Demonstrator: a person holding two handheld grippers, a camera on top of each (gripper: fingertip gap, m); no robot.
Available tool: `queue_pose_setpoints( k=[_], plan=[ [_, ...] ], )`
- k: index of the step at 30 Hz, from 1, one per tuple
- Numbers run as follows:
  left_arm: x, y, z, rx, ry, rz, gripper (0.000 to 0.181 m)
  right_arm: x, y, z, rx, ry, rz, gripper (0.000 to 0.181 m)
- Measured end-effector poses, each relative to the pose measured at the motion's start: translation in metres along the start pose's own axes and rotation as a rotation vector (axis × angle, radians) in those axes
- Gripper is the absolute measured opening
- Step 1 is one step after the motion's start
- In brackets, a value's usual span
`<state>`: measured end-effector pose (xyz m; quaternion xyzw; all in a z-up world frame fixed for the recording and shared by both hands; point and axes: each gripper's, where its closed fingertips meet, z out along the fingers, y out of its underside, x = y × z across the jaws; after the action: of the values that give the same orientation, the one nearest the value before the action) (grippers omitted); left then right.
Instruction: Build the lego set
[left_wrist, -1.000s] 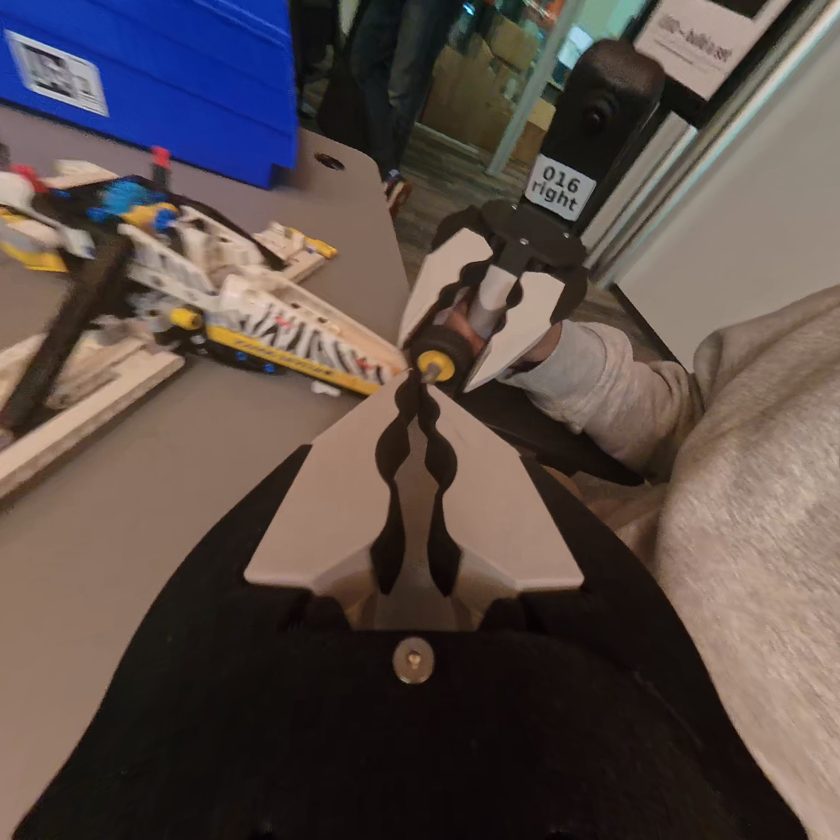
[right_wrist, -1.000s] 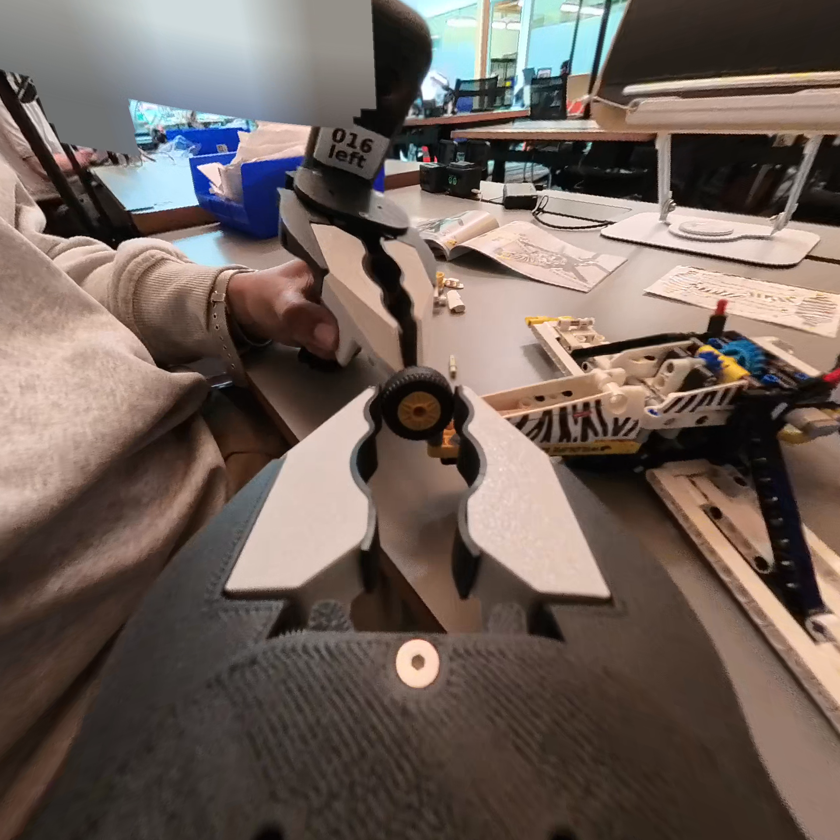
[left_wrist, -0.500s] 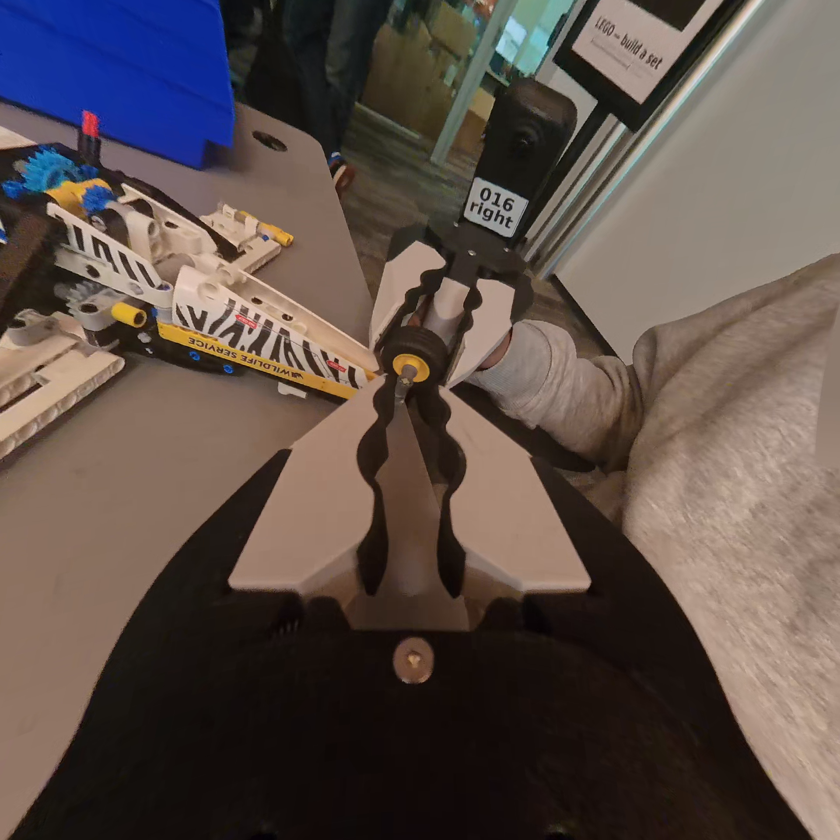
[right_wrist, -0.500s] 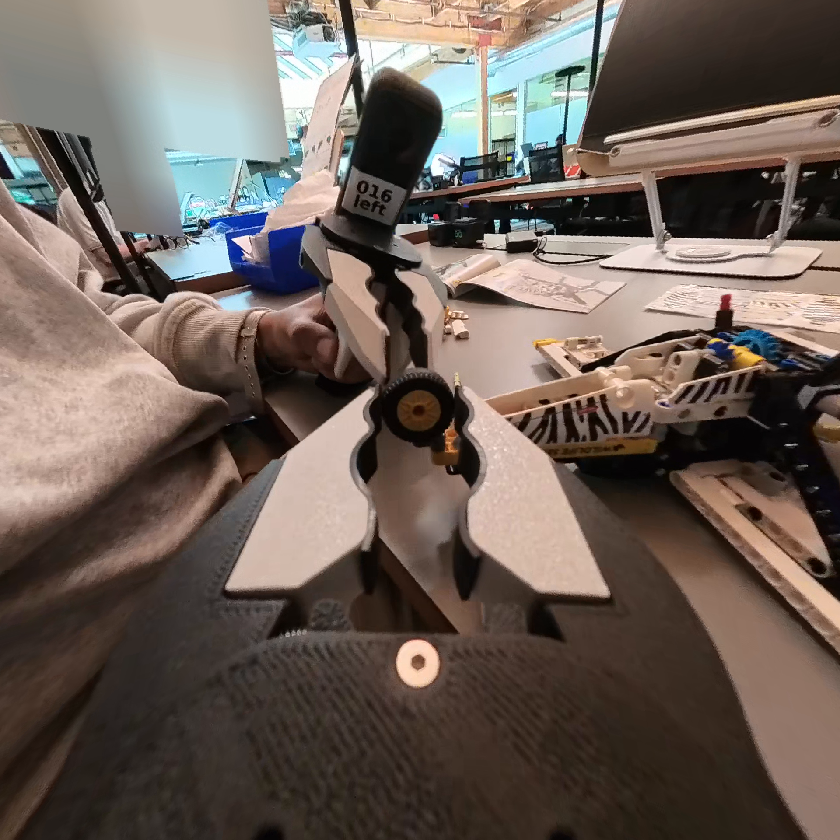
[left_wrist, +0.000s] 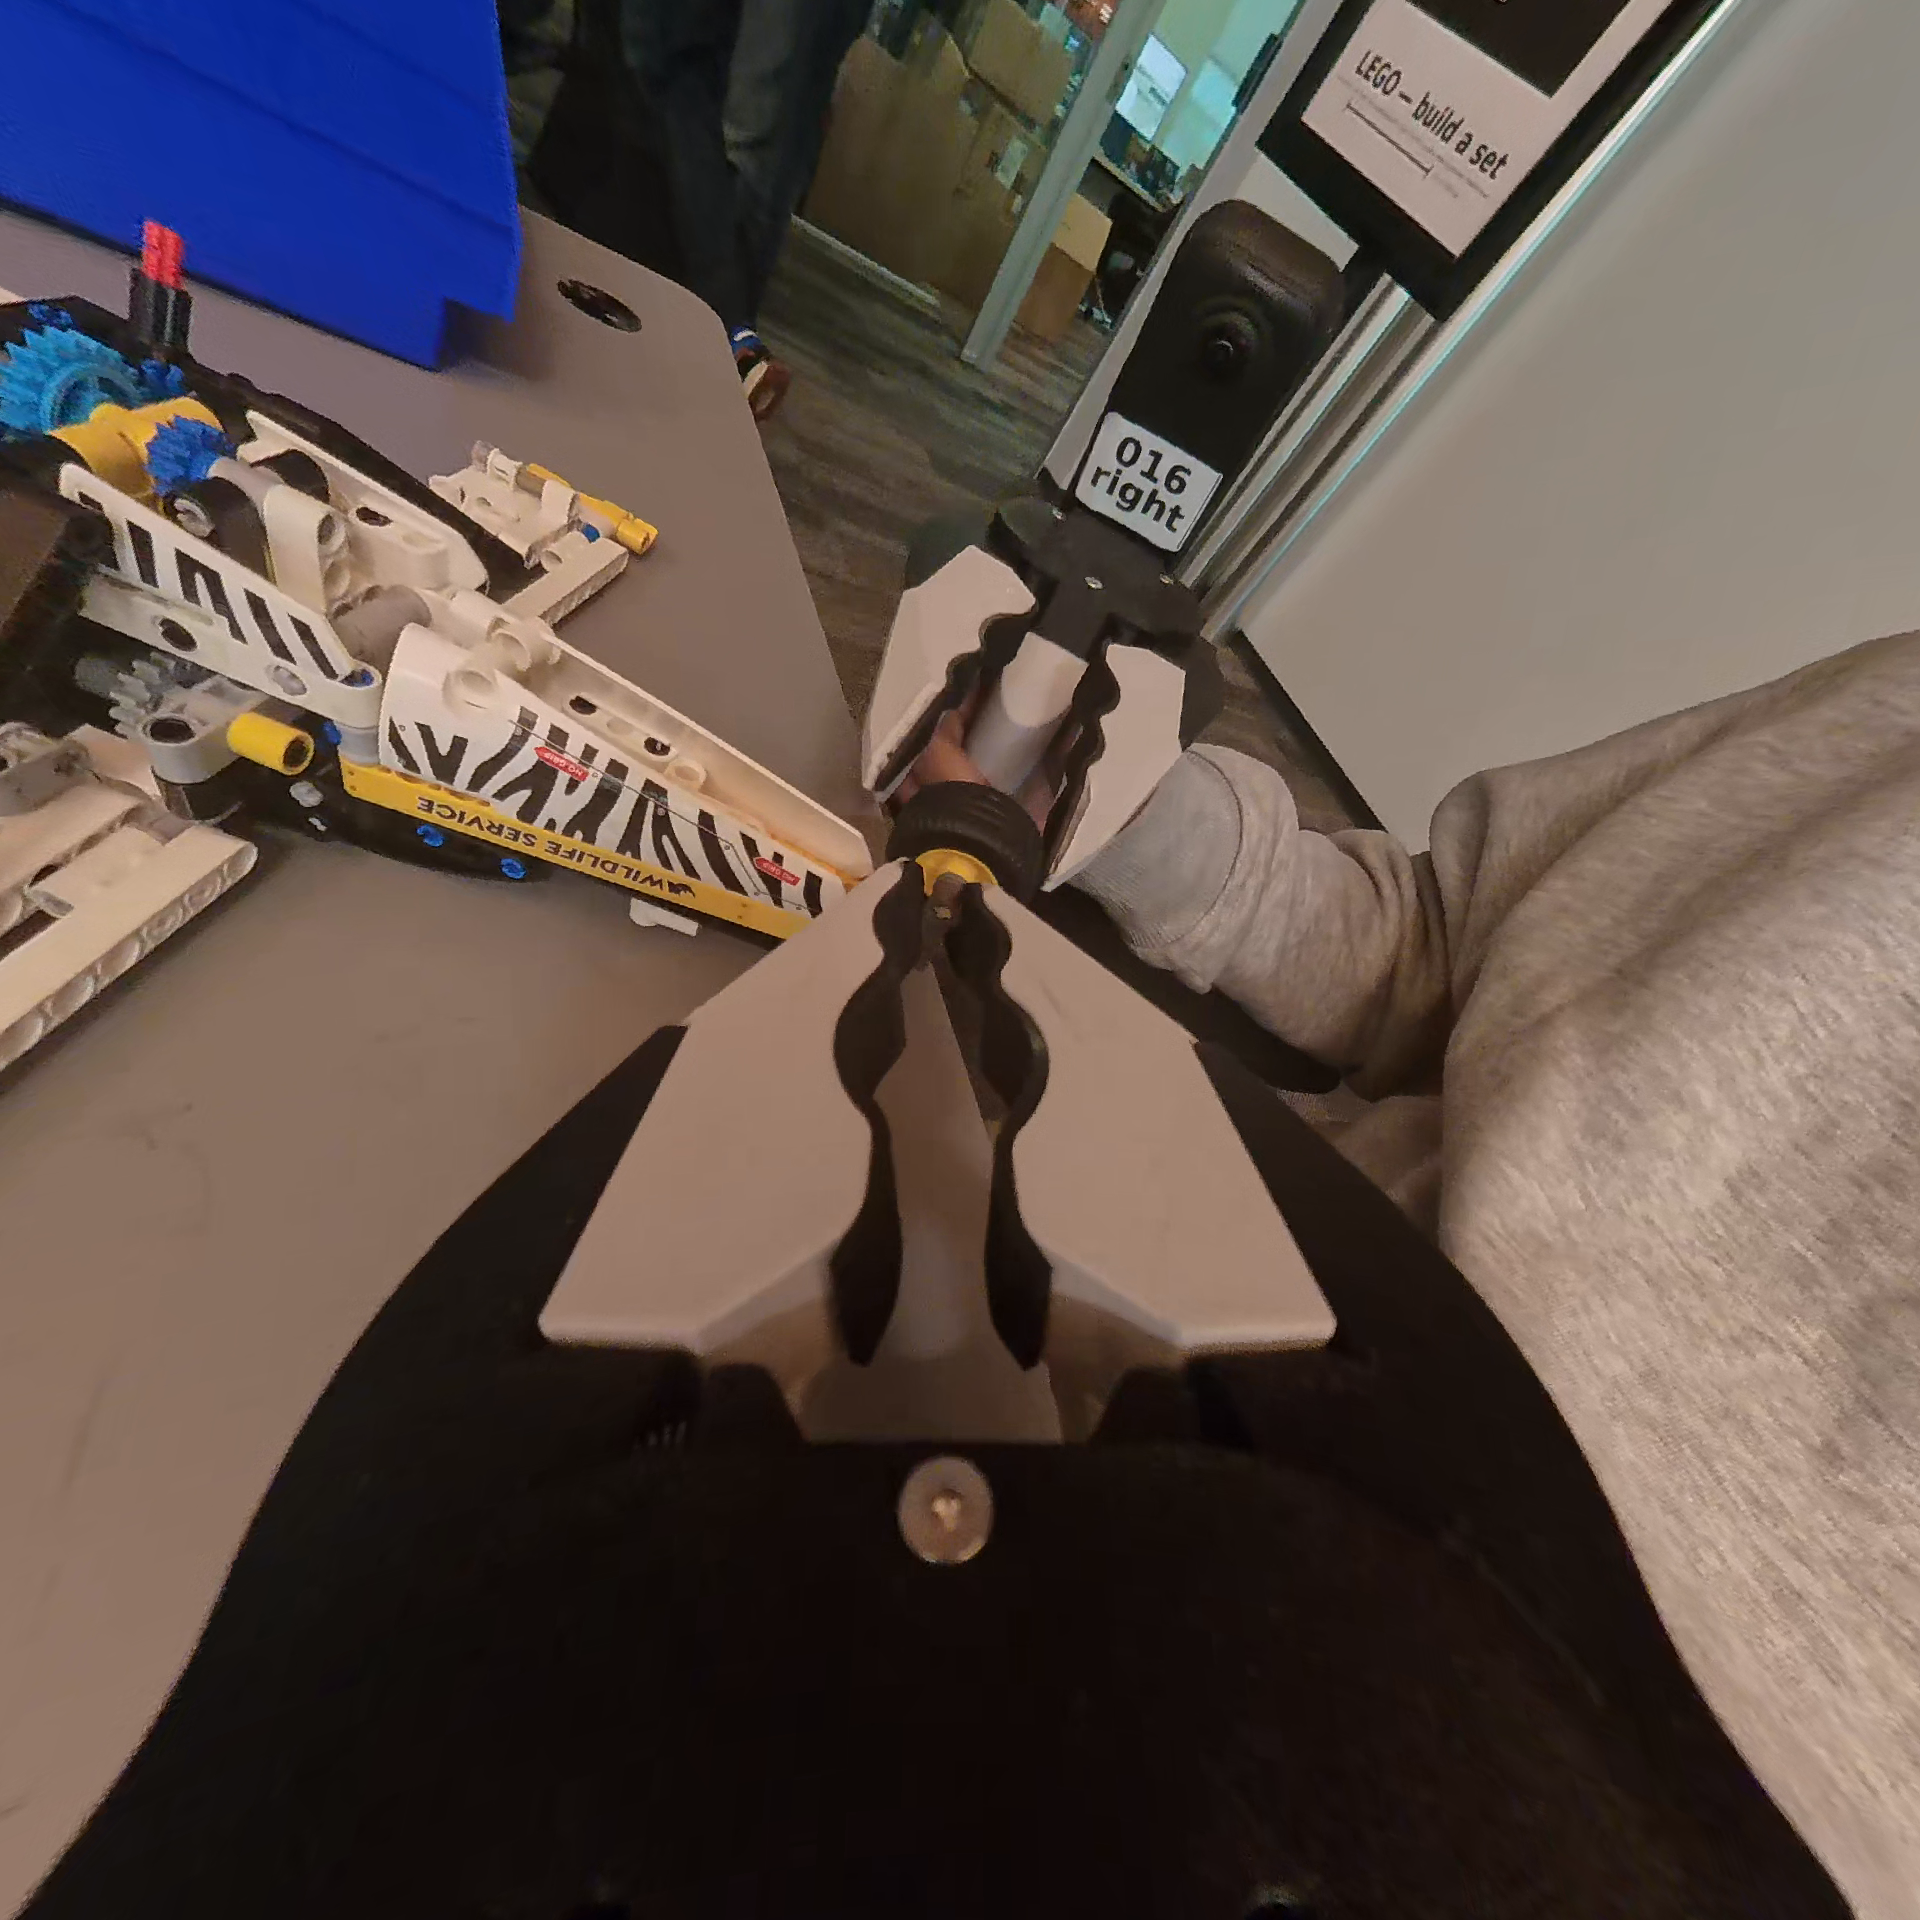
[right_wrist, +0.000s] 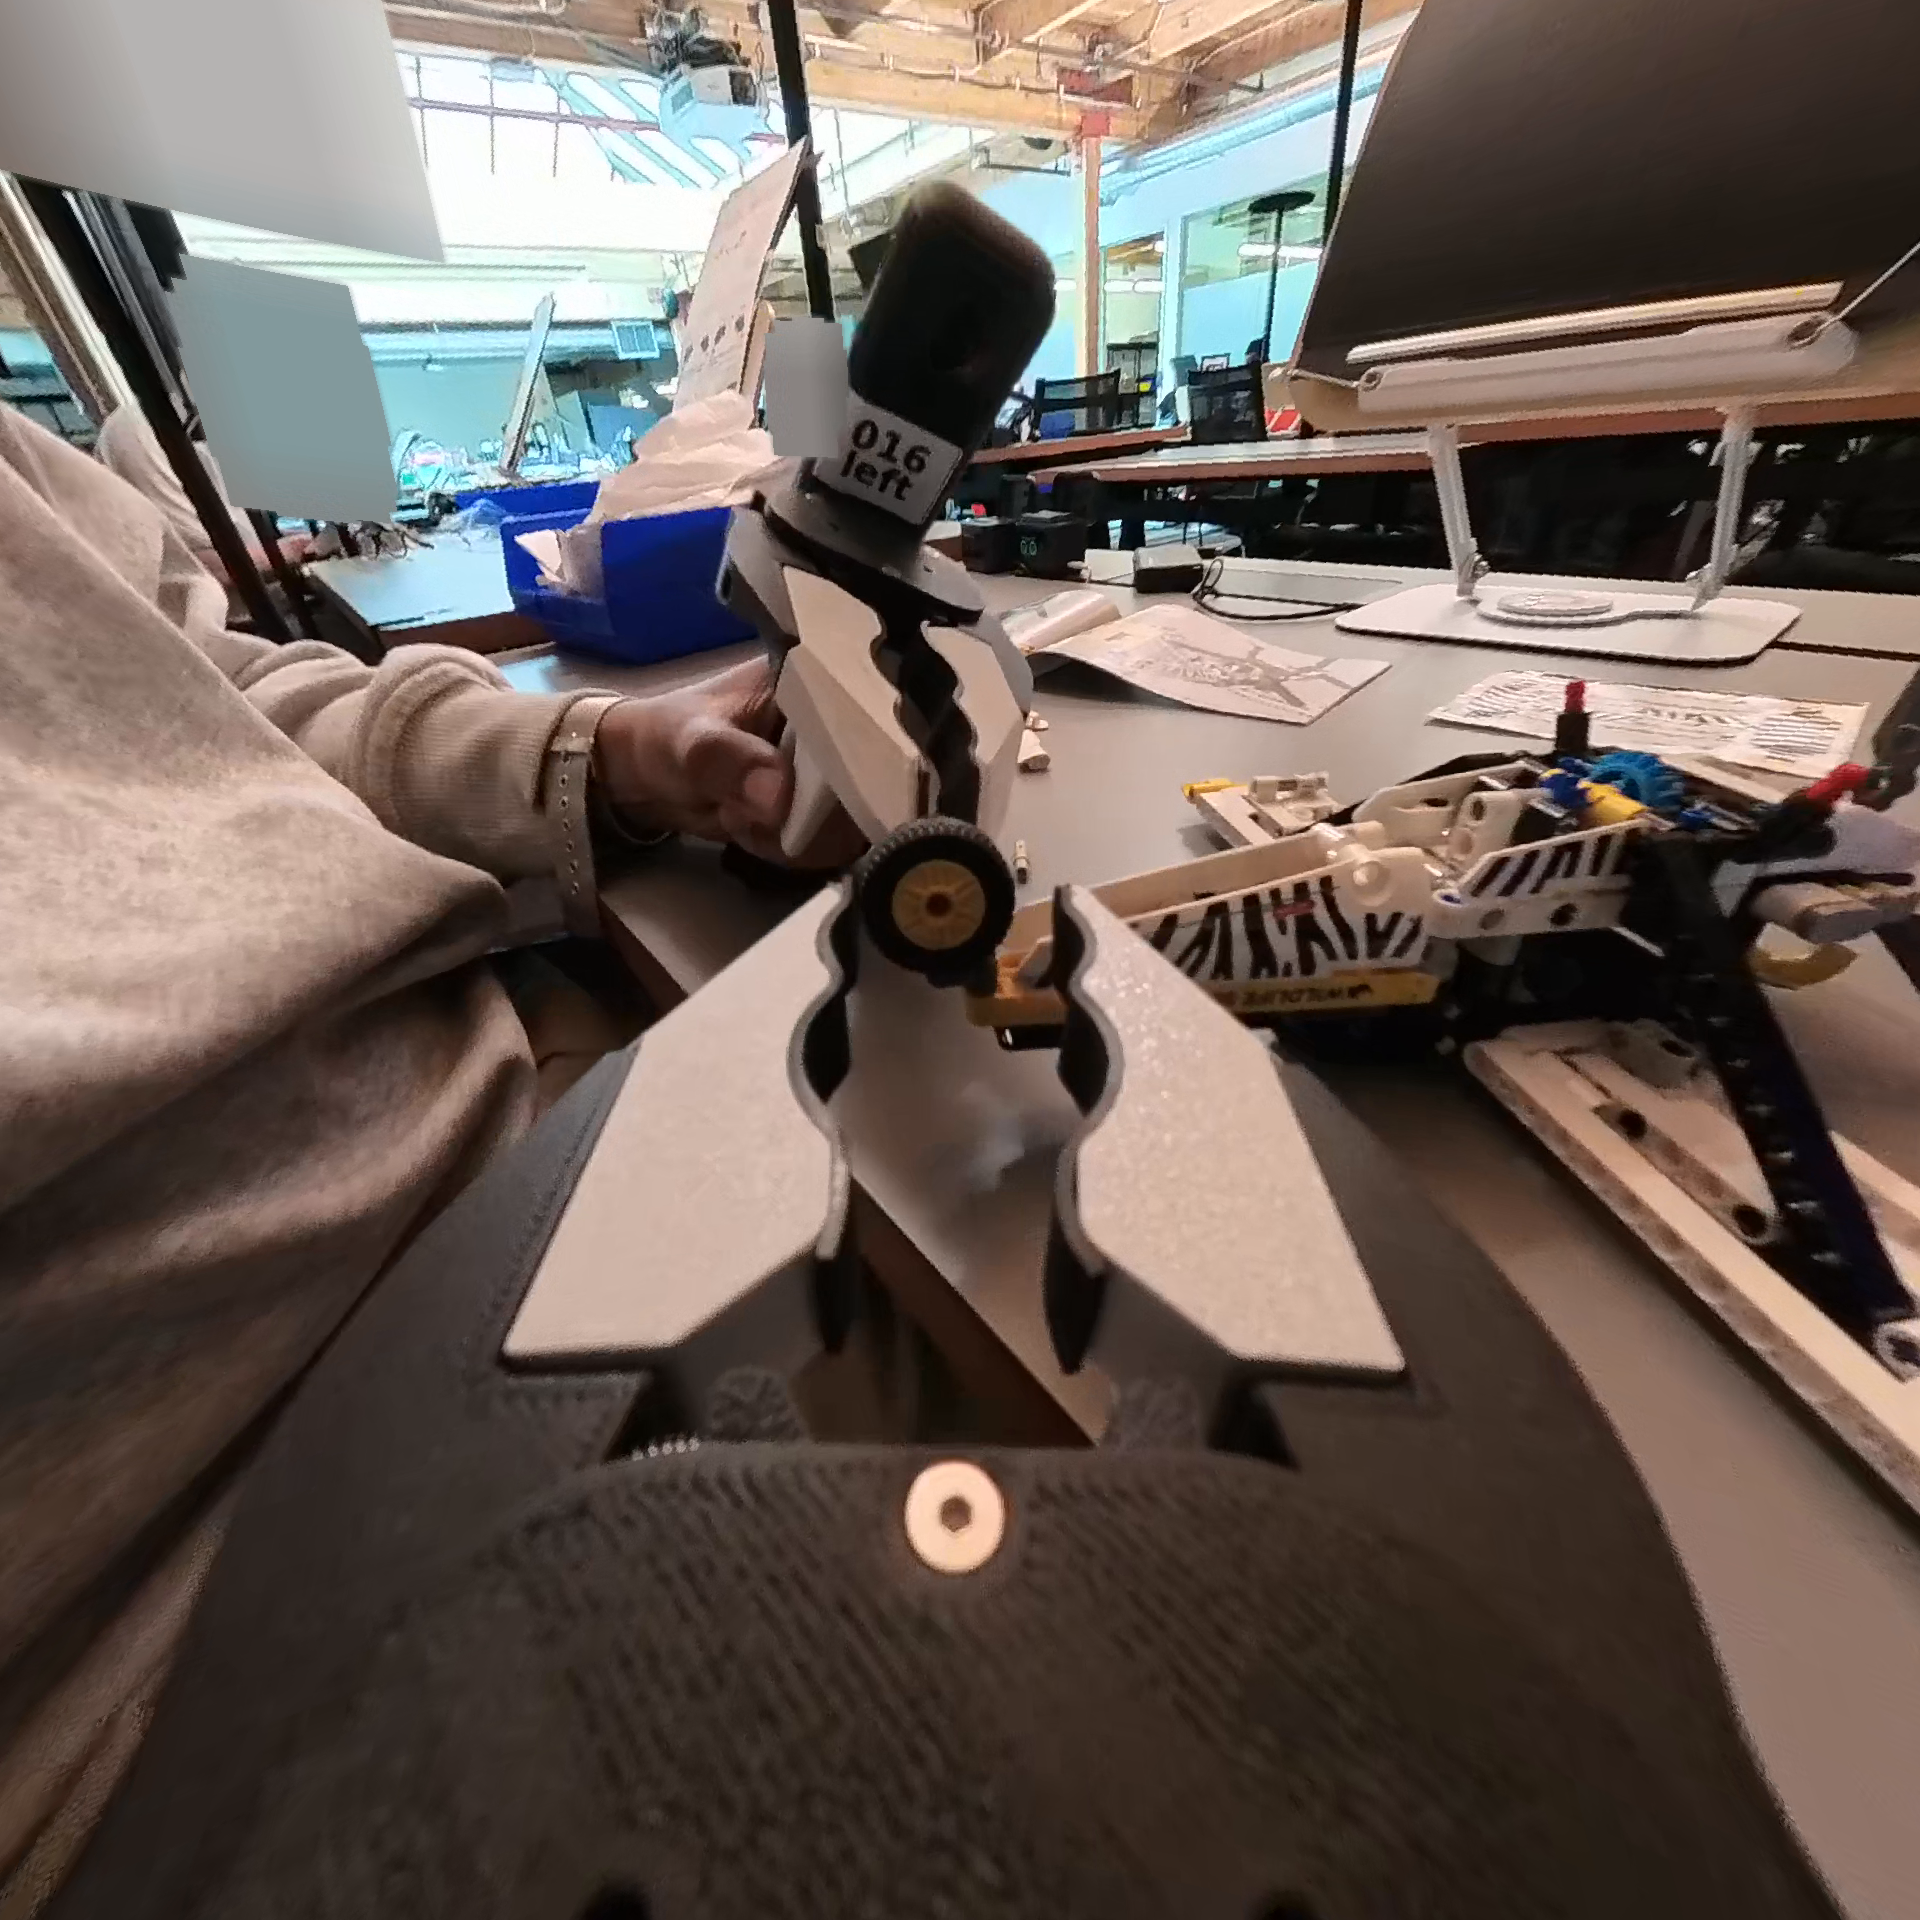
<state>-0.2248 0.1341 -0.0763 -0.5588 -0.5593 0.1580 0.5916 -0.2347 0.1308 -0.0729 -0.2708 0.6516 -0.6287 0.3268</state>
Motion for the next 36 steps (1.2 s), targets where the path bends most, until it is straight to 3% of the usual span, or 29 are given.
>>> queue_pose_setpoints(
  k=[9,36],
  plan=[
    [-0.0008,0.001,0.0006,-0.008,0.008,-0.017,0.006,-0.0049,0.0112,0.0026,-0.072,-0.024,-0.025,0.035],
    [0.0014,0.0018,-0.0007,-0.002,0.037,-0.057,0.013,-0.0041,0.0119,-0.0011,-0.084,-0.031,-0.016,0.023]
  ],
)
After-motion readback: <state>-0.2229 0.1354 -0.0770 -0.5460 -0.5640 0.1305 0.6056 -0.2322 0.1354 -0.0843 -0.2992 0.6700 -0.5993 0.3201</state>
